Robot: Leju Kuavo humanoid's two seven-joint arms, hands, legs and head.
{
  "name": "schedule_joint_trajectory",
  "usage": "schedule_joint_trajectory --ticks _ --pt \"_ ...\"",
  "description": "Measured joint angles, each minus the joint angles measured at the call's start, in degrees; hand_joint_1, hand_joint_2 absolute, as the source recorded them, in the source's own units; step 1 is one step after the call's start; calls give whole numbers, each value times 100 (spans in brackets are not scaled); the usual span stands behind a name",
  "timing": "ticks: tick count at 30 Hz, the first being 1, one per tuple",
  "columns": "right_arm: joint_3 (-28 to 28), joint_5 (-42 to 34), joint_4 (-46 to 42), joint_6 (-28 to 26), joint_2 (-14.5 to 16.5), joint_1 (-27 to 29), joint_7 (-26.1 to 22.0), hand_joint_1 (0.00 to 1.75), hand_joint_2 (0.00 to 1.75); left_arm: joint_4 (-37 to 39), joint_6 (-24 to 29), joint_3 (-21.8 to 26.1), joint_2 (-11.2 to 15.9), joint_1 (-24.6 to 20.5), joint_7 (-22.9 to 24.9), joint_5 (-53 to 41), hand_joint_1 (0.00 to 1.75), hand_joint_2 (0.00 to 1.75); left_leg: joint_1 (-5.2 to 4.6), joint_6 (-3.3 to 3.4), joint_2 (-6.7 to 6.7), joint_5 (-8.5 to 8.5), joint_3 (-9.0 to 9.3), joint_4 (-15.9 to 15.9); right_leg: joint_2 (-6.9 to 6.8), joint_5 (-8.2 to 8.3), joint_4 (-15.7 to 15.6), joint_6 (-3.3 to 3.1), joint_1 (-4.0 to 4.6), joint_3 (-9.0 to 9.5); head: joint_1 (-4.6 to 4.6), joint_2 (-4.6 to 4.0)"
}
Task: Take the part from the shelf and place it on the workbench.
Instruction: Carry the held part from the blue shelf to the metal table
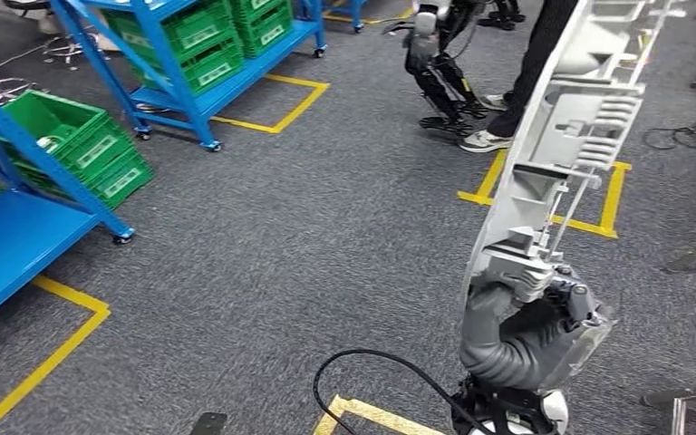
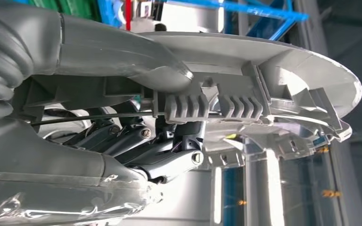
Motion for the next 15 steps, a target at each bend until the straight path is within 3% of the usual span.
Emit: schedule_joint_trajectory --ticks 1,3,5,6,8,10,12,14,15 --pt "0 1 -3 0 0 2 0 175 175 0 0 -1 -2 -5 0 -3 0 175 13 -24 -115 -102 -47 123 66 8 -6 -35 -11 -4 -4 0" --pt "0 2 -8 0 0 2 0 175 175 0 0 -1 -1 -6 0 -6 0 175 29 -48 -415 -451 -319 724 193 16 -12 -84 -24 -7 -30 0" --pt "0 2 -7 1 0 11 2 175 175 0 0 1 8 7 3 -5 0 175 27 -44 -516 -727 -689 1451 336 19 -12 -106 -21 -11 -48 0" --pt "0 2 -8 1 0 14 2 175 175 0 0 1 13 13 5 -4 0 175 26 -34 -527 -711 -789 1608 420 22 -12 -109 -18 -10 -49 0" --pt "0 2 -8 1 0 18 3 175 175 0 0 1 17 14 7 -5 0 175 25 1 -572 -373 -692 1307 591 32 -12 -99 -19 -3 -50 0" --pt "0 2 -8 0 0 14 3 175 175 0 -1 1 18 7 7 -6 0 175 38 53 -813 22 -374 579 749 44 1 -68 -18 -10 -51 0" --pt "0 4 -11 0 0 13 2 175 175 0 -1 1 19 -2 7 -6 0 175 51 77 -1022 128 -180 127 880 66 12 -11 -21 -54 -50 0" --pt "0 5 -15 0 0 21 3 175 175 0 0 1 17 -10 7 -6 0 175 51 103 -976 110 -151 40 1000 102 -14 63 -41 -107 -54 0" --pt "0 5 -15 0 0 27 7 175 175 0 -1 1 13 -13 7 -6 0 175 54 133 -913 125 -146 23 971 98 -5 93 -41 -133 -56 0"
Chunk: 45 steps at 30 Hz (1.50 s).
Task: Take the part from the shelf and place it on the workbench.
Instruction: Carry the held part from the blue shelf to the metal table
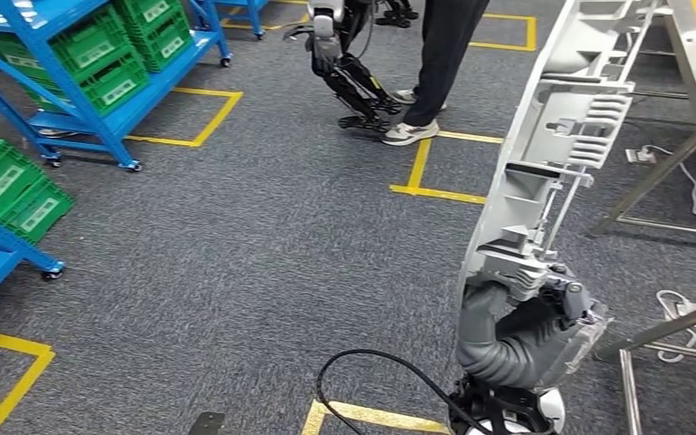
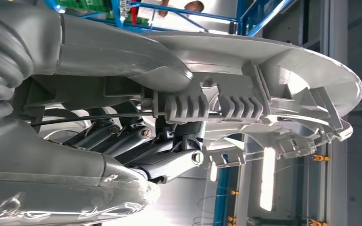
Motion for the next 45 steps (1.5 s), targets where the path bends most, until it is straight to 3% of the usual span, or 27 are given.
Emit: schedule_joint_trajectory --ticks 2,4,6,7,9,11,12,14,16,18,20,21,22,24,26,28,30,32,36,37,39,40,41,43,45 --pt "5 1 -1 0 0 -5 9 175 175 0 -1 0 -13 -2 0 0 0 175 13 61 148 23 12 -31 -304 -181 284 54 22 -154 43 0" --pt "13 1 -2 0 0 -13 14 175 175 0 0 1 -17 10 0 1 0 175 -1 96 303 17 17 -35 -666 -545 964 98 33 -459 87 0" --pt "15 2 -2 0 0 -9 13 175 175 0 1 2 -13 29 0 2 0 175 -9 103 468 7 23 -33 -766 -728 1483 123 25 -686 91 0" --pt "15 2 -2 0 0 -7 11 175 175 0 1 2 -12 32 0 2 0 175 -9 98 547 -1 30 -32 -785 -667 1458 126 23 -655 92 0" --pt "15 4 -2 0 0 -6 8 175 175 0 1 2 -18 30 0 2 0 175 -13 70 690 -32 68 -31 -913 -344 833 119 26 -284 92 0" --pt "15 5 -2 0 0 -12 7 175 175 0 1 2 -20 27 0 2 0 175 -54 16 793 -74 112 -23 -1144 -151 197 64 59 93 86 0" --pt "15 6 -3 0 0 -14 7 175 175 0 1 2 -17 26 0 2 0 175 -77 -10 834 -87 126 -20 -1206 -131 55 21 71 169 79 0" --pt "13 7 -4 0 0 -14 5 175 175 0 1 2 -14 23 0 2 0 175 -94 -53 938 -95 145 -32 -1103 -131 22 -74 79 148 63 0" --pt "11 9 -10 0 0 -10 4 175 175 0 1 2 -19 13 0 2 0 175 -76 -111 874 -180 133 29 -965 -109 5 -136 61 131 56 0" --pt "12 11 -17 0 0 -12 -1 175 175 0 1 2 -24 9 0 7 0 175 -59 -154 600 -475 -67 484 -830 -89 -10 -183 32 128 30 0" --pt "12 14 -19 1 0 -12 -9 175 175 0 1 4 -21 22 0 18 0 175 -57 -162 422 -809 -441 1239 -688 -84 -11 -204 28 121 14 0" --pt "12 16 -19 2 0 -10 -13 175 175 0 1 5 -18 29 0 22 0 175 -57 -162 397 -866 -585 1499 -608 -82 -10 -206 28 120 11 0" --pt "11 16 -19 2 0 -8 -14 175 175 0 1 6 -16 34 0 24 0 175 -55 -157 385 -805 -641 1566 -524 -78 -10 -204 26 121 11 0" --pt "11 18 -19 2 0 -7 -16 175 175 0 1 7 -15 31 0 24 0 175 -43 -139 314 -429 -470 1130 -356 -66 -10 -185 15 127 10 0" --pt "11 19 -20 2 0 -10 -23 175 175 0 1 7 -18 24 0 24 0 175 -6 -119 45 -104 -156 415 -200 -48 4 -143 14 105 6 0" --pt "9 19 -25 1 2 -6 -63 175 175 0 1 7 -23 18 0 24 0 175 10 -94 -129 -35 -9 59 -72 -15 4 -74 9 55 0 0" --pt "7 29 -31 1 5 15 -116 175 175 0 0 7 -32 10 0 24 0 175 8 -35 -21 -24 3 18 17 23 -23 -1 -11 6 -4 0" --pt "7 46 -33 0 7 29 -139 175 175 0 0 7 -43 2 0 24 0 175 21 27 98 7 11 -9 -120 -12 28 42 6 -50 9 0" --pt "7 58 -34 0 8 28 -144 175 175 0 0 8 -53 -2 0 23 0 175 20 62 173 14 14 -19 -411 -162 251 65 33 -154 54 0" --pt "8 62 -34 0 10 28 -150 175 175 0 0 8 -54 3 0 22 0 175 12 74 218 9 15 -19 -514 -291 479 78 32 -257 69 0" --pt "8 69 -34 0 13 34 -176 175 175 0 0 11 -52 22 0 20 0 175 -7 98 442 -7 21 -18 -721 -577 1180 110 26 -560 84 0" --pt "7 72 -34 0 13 38 -187 175 175 0 0 12 -52 29 0 20 0 175 -12 96 557 -16 30 -18 -773 -577 1278 114 25 -578 85 0" --pt "7 75 -34 0 13 42 -197 175 175 0 1 13 -52 31 0 20 0 175 -15 86 669 -30 45 -17 -839 -477 1140 114 25 -468 86 0" --pt "8 83 -34 -1 18 38 -209 175 175 0 1 13 -53 27 -1 20 0 175 -47 37 786 -71 86 -6 -1121 -223 376 82 46 -21 85 0" --pt "3 92 -34 -1 30 33 -223 175 175 0 3 13 -49 26 -5 20 0 175 -92 -13 878 -97 114 -1 -1272 -163 25 11 71 172 66 0"
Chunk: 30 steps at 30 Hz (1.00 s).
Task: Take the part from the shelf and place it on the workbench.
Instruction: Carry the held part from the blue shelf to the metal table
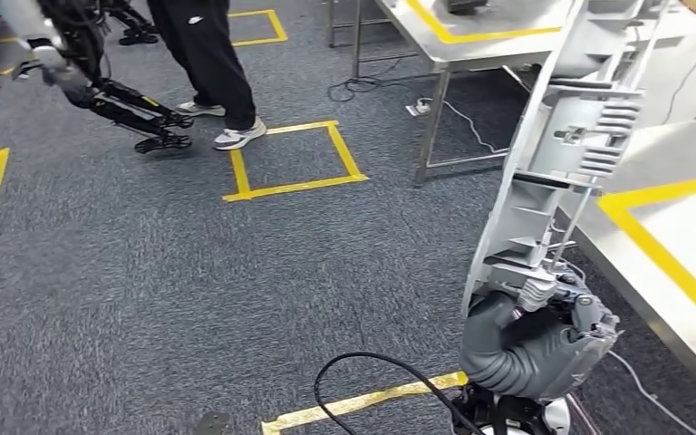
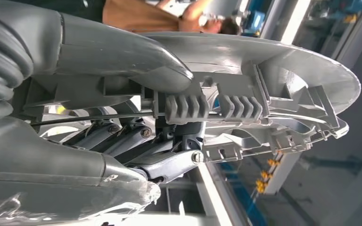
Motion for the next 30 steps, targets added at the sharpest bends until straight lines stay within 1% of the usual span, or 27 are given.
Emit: schedule_joint_trajectory --ticks 2,3,4,5,6,7,8,9,10,11,12,13,14,15,16,17,18,19,20,22,23,24,25,26,27,29,30 --pt "-7 6 -2 1 11 2 -10 175 175 0 2 0 1 -3 -3 0 0 175 -6 -47 99 -8 14 -16 149 21 -9 -84 7 -26 -16 0" --pt "-10 8 -9 1 16 6 -13 175 175 0 2 0 -2 -8 -3 0 0 175 6 -79 41 -47 8 9 223 36 -18 -117 -1 -38 -19 0" --pt "-13 9 -17 1 26 7 -15 175 175 0 2 0 -5 -12 -4 -1 0 175 18 -110 -74 -140 -33 116 298 51 -28 -149 -15 -45 -24 0" --pt "-14 11 -25 1 38 8 -15 175 175 0 2 0 -8 -14 -5 -1 0 175 29 -134 -229 -289 -129 336 368 63 -37 -176 -32 -45 -36 0" --pt "-16 11 -31 1 49 8 -15 175 175 0 2 0 -8 -14 -5 -1 0 175 36 -147 -389 -475 -281 670 439 68 -39 -193 -40 -50 -47 0" --pt "-19 11 -31 1 58 8 -15 175 175 0 2 1 -3 -7 -5 -1 0 175 37 -151 -460 -650 -470 1058 513 72 -39 -205 -43 -54 -56 0" --pt "-22 12 -31 1 61 9 -16 175 175 0 2 1 1 -2 -4 0 0 175 37 -153 -486 -766 -643 1392 592 75 -39 -211 -43 -57 -61 0" --pt "-27 12 -31 1 62 10 -16 175 175 0 2 2 5 3 -4 0 0 175 39 -152 -494 -784 -755 1585 675 79 -38 -212 -45 -60 -64 0" --pt "-33 12 -31 1 62 11 -17 175 175 0 2 2 8 5 -4 0 0 175 44 -149 -501 -686 -772 1574 763 85 -38 -208 -48 -60 -64 0" --pt "-39 12 -31 1 62 11 -17 175 175 0 2 2 8 2 -4 0 0 175 52 -144 -526 -504 -692 1371 849 92 -38 -199 -54 -60 -65 0" --pt "-44 12 -31 1 63 11 -17 175 175 0 2 2 9 -2 -4 0 0 175 67 -139 -601 -285 -547 1048 933 102 -38 -183 -61 -61 -68 0" --pt "-48 12 -31 1 64 7 -17 175 175 0 2 2 8 -7 -4 0 0 175 85 -130 -749 -97 -380 674 1015 109 -25 -158 -57 -73 -70 0" --pt "-50 13 -31 1 66 4 -18 175 175 0 2 2 8 -12 -4 0 0 175 105 -122 -877 1 -247 376 1084 119 -11 -128 -54 -95 -71 0" --pt "-52 16 -32 1 69 3 -21 175 175 0 2 2 7 -18 -4 0 0 175 115 -110 -976 39 -166 184 1146 132 -4 -94 -55 -123 -71 0" --pt "-54 23 -32 1 73 6 -25 175 175 0 2 2 7 -22 -4 0 0 175 113 -90 -1014 31 -131 90 1206 148 -8 -54 -61 -150 -77 1" --pt "-56 38 -35 1 76 19 -32 175 175 0 2 2 4 -26 -5 -1 0 175 112 -57 -958 24 -123 67 1256 170 -27 -13 -78 -180 -79 1" --pt "-58 62 -39 1 79 37 -41 175 175 0 2 2 0 -31 -5 -2 0 175 108 -18 -897 42 -119 51 1247 181 -31 20 -88 -202 -81 1" --pt "-60 96 -43 1 79 54 -53 175 175 0 1 2 -6 -33 -4 -5 0 175 106 20 -835 59 -113 34 1134 152 13 46 -80 -236 -69 1" --pt "-62 144 -47 1 80 66 -68 175 175 0 -3 2 -14 -35 -4 -11 0 175 108 55 -769 75 -108 17 969 72 135 64 -65 -300 -45 0" --pt "-63 330 -52 1 97 78 -100 175 175 0 -29 3 -20 -24 -3 -31 0 175 84 93 -627 76 -104 10 615 -270 722 89 -40 -555 -6 0" --pt "-66 448 -62 1 112 88 -112 175 175 0 -44 3 -21 -12 1 -42 0 175 73 106 -539 71 -104 11 547 -446 1091 101 -42 -717 -2 0" --pt "-75 560 -73 0 131 100 -121 175 175 0 -56 4 -21 -2 5 -52 0 175 65 113 -448 66 -101 12 516 -566 1390 109 -44 -844 -3 0" --pt "-89 638 -86 -1 145 111 -126 175 175 0 -60 5 -22 2 9 -59 0 175 61 115 -366 60 -97 12 505 -578 1496 111 -44 -878 -2 0" --pt "-104 684 -100 -1 158 124 -129 175 175 0 -62 6 -22 2 11 -64 0 175 60 111 -285 51 -88 13 491 -499 1405 111 -44 -806 -2 0" --pt "-121 703 -113 -1 170 136 -132 175 175 0 -62 7 -24 -1 10 -67 0 175 59 101 -217 38 -73 13 447 -344 1098 108 -44 -619 -1 0" --pt "-139 711 -136 -1 195 158 -133 175 175 0 -63 7 -22 -5 2 -69 0 175 38 54 -104 -1 -34 21 226 -89 342 82 -33 -179 -3 0" --pt "-145 711 -148 -1 209 165 -133 175 175 0 -64 7 -20 -6 -2 -69 0 175 22 27 -64 -16 -20 24 147 -29 103 50 -23 -39 -8 0"
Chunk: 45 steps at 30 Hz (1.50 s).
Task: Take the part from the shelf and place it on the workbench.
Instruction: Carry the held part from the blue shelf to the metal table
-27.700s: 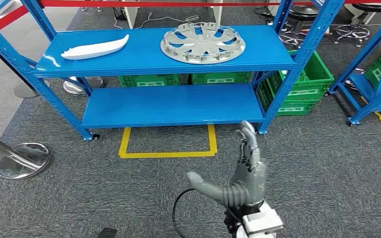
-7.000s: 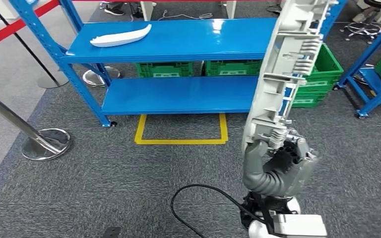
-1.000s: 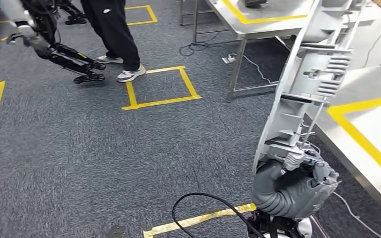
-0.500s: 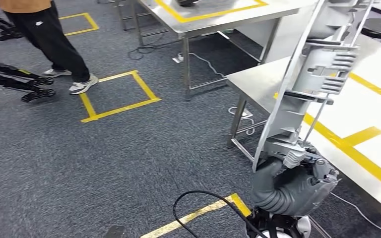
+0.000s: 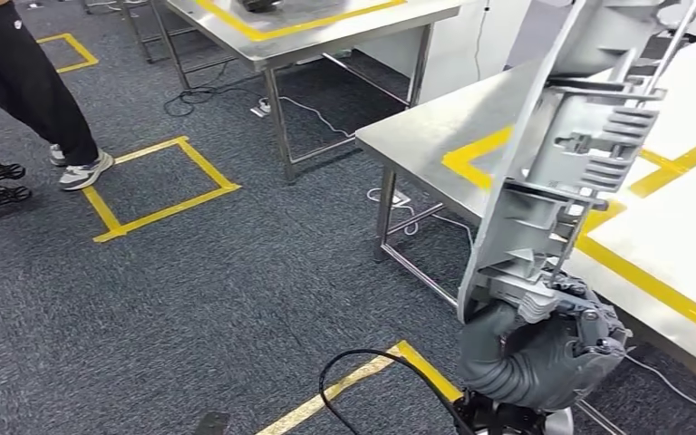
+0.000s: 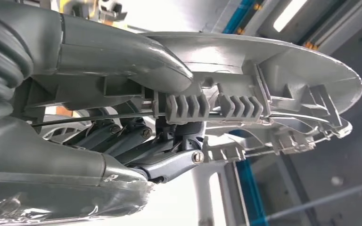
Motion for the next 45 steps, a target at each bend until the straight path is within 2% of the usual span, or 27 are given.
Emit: schedule_joint_trajectory --ticks 1,3,5,6,8,10,12,14,15,17,18,19,20,21,23,25,26,28,30,32,34,36,38,40,42,43,45 --pt "-5 4 -12 0 14 3 -1 175 175 0 -1 1 3 -2 -4 -1 0 175 -15 -27 36 -7 10 2 -36 9 -104 -38 14 51 -5 0" --pt "-21 23 -46 0 38 8 -2 175 175 0 -2 2 4 -10 -6 -12 0 175 -15 -78 123 -12 20 -7 87 29 -109 -123 31 31 -9 0" --pt "-48 65 -84 0 63 19 0 175 175 0 -3 2 4 -19 -7 -31 0 175 7 -141 20 -118 -11 92 217 55 -127 -184 14 17 -14 0" --pt "-63 89 -99 0 78 23 1 175 175 0 -3 2 6 -21 -9 -39 0 175 15 -168 -110 -251 -93 283 278 66 -136 -212 -1 17 -22 0" --pt "-93 126 -118 0 103 26 2 175 175 0 -10 4 15 -14 -19 -46 0 175 23 -190 -361 -611 -435 996 412 77 -138 -246 -14 4 -37 0" --pt "-112 135 -131 0 109 26 2 175 175 0 -19 7 28 0 -32 -54 0 175 24 -188 -424 -757 -736 1548 572 85 -137 -257 -15 -8 -42 0" --pt "-119 132 -137 0 109 23 1 175 175 0 -21 8 37 0 -44 -72 0 175 30 -172 -460 -477 -674 1338 739 98 -136 -245 -22 -8 -41 0" --pt "-121 131 -139 0 111 17 1 175 175 0 -27 8 42 -10 -54 -91 0 175 59 -153 -694 -81 -354 628 896 114 -127 -208 -27 -14 -43 0" --pt "-121 131 -139 0 115 13 0 175 175 0 -32 8 43 -15 -57 -96 0 175 78 -143 -830 20 -218 326 967 126 -120 -180 -28 -33 -43 0" --pt "-125 133 -145 0 122 12 -1 175 175 0 -43 8 42 -21 -58 -102 0 175 88 -106 -973 40 -107 57 1087 163 -132 -106 -38 -79 -44 0" --pt "-129 134 -149 0 124 18 -1 175 175 0 -44 9 40 -22 -58 -105 0 175 82 -76 -920 44 -103 37 1146 188 -156 -66 -55 -106 -43 0" --pt "-133 134 -156 0 124 27 -1 175 175 0 -45 9 39 -25 -58 -108 0 175 78 -38 -855 62 -102 23 1126 196 -159 -37 -61 -128 -44 0" --pt "-137 133 -162 0 124 33 0 175 175 0 -45 10 37 -28 -58 -112 0 175 78 3 -784 78 -100 9 1002 151 -97 -14 -54 -174 -32 0" --pt "-139 132 -166 0 124 36 1 175 175 0 -45 10 34 -30 -59 -115 0 175 77 42 -704 91 -99 -5 824 36 81 4 -40 -264 -16 0" --pt "-142 132 -170 0 124 35 1 175 175 0 -41 11 35 -18 -73 -114 0 175 58 87 -540 90 -99 -11 463 -355 774 29 -19 -569 12 0" --pt "-144 134 -170 0 124 38 1 175 175 0 -29 16 42 6 -98 -103 0 175 43 99 -360 83 -98 -10 375 -623 1433 52 -22 -850 12 0" --pt "-145 135 -170 0 124 40 1 175 175 0 -21 20 44 10 -112 -95 0 175 41 99 -273 79 -95 -10 358 -608 1496 59 -23 -858 14 0" --pt "-148 142 -170 0 124 43 2 175 175 0 23 36 39 4 -154 -45 0 175 40 82 -120 63 -75 -9 258 -313 934 59 -24 -509 14 0" --pt "-150 155 -170 0 124 43 2 175 175 0 113 93 39 -3 -244 52 0 175 10 31 -6 30 -45 2 20 -69 150 28 -3 -50 10 0" --pt "-160 184 -171 0 124 43 3 175 175 0 200 168 51 -7 -347 123 0 175 -18 -27 90 14 -23 7 -61 -19 -135 -35 23 102 -8 0" --pt "-179 233 -184 0 125 48 3 175 175 0 246 225 62 -21 -419 142 0 175 -4 -87 156 6 -9 0 81 13 -145 -109 21 78 -18 0" --pt "-209 302 -208 0 136 55 7 175 175 0 261 274 67 -37 -451 143 0 175 20 -155 -47 -135 -76 165 211 47 -173 -174 -5 71 -28 0" --pt "-244 371 -222 0 158 57 11 175 175 0 264 307 78 -35 -461 147 0 175 32 -194 -341 -466 -362 762 341 69 -185 -216 -27 63 -54 0" --pt "-270 401 -228 0 172 61 11 175 175 0 267 333 96 -18 -463 152 0 175 32 -204 -421 -705 -722 1437 498 80 -184 -230 -29 47 -66 0" --pt "-288 407 -246 0 174 79 11 175 175 0 263 372 105 -13 -463 154 0 175 38 -197 -441 -543 -795 1484 670 90 -182 -221 -34 43 -67 0" --pt "-296 408 -263 0 178 90 11 175 175 0 260 390 104 -16 -463 151 0 175 48 -192 -480 -335 -684 1215 755 97 -181 -209 -41 45 -66 0" --pt "-317 422 -311 0 196 106 12 175 175 0 249 413 97 -24 -461 123 0 175 96 -180 -732 18 -363 490 915 109 -167 -163 -45 23 -72 0"
